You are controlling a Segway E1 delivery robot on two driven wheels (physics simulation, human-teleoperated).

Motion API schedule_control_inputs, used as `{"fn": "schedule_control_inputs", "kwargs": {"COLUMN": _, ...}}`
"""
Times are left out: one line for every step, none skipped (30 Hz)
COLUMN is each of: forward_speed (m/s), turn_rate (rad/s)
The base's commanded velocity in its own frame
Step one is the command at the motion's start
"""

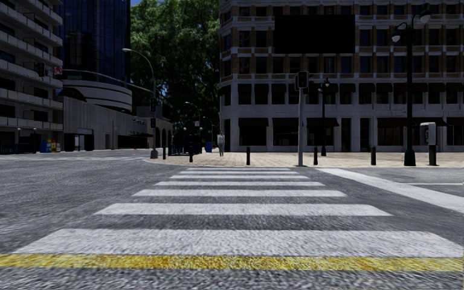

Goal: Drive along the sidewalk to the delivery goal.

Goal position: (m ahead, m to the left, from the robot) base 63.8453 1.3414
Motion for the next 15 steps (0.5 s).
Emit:
{"fn": "schedule_control_inputs", "kwargs": {"forward_speed": 2.0, "turn_rate": 0.0}}
{"fn": "schedule_control_inputs", "kwargs": {"forward_speed": 2.0, "turn_rate": 0.0}}
{"fn": "schedule_control_inputs", "kwargs": {"forward_speed": 2.0, "turn_rate": 0.0}}
{"fn": "schedule_control_inputs", "kwargs": {"forward_speed": 2.0, "turn_rate": 0.0}}
{"fn": "schedule_control_inputs", "kwargs": {"forward_speed": 2.0, "turn_rate": -0.1}}
{"fn": "schedule_control_inputs", "kwargs": {"forward_speed": 2.0, "turn_rate": -0.1}}
{"fn": "schedule_control_inputs", "kwargs": {"forward_speed": 2.0, "turn_rate": -0.18}}
{"fn": "schedule_control_inputs", "kwargs": {"forward_speed": 2.0, "turn_rate": -0.23}}
{"fn": "schedule_control_inputs", "kwargs": {"forward_speed": 2.0, "turn_rate": -0.26}}
{"fn": "schedule_control_inputs", "kwargs": {"forward_speed": 2.0, "turn_rate": -0.26}}
{"fn": "schedule_control_inputs", "kwargs": {"forward_speed": 2.0, "turn_rate": -0.26}}
{"fn": "schedule_control_inputs", "kwargs": {"forward_speed": 2.0, "turn_rate": -0.26}}
{"fn": "schedule_control_inputs", "kwargs": {"forward_speed": 2.0, "turn_rate": -0.26}}
{"fn": "schedule_control_inputs", "kwargs": {"forward_speed": 2.0, "turn_rate": -0.26}}
{"fn": "schedule_control_inputs", "kwargs": {"forward_speed": 2.0, "turn_rate": -0.26}}
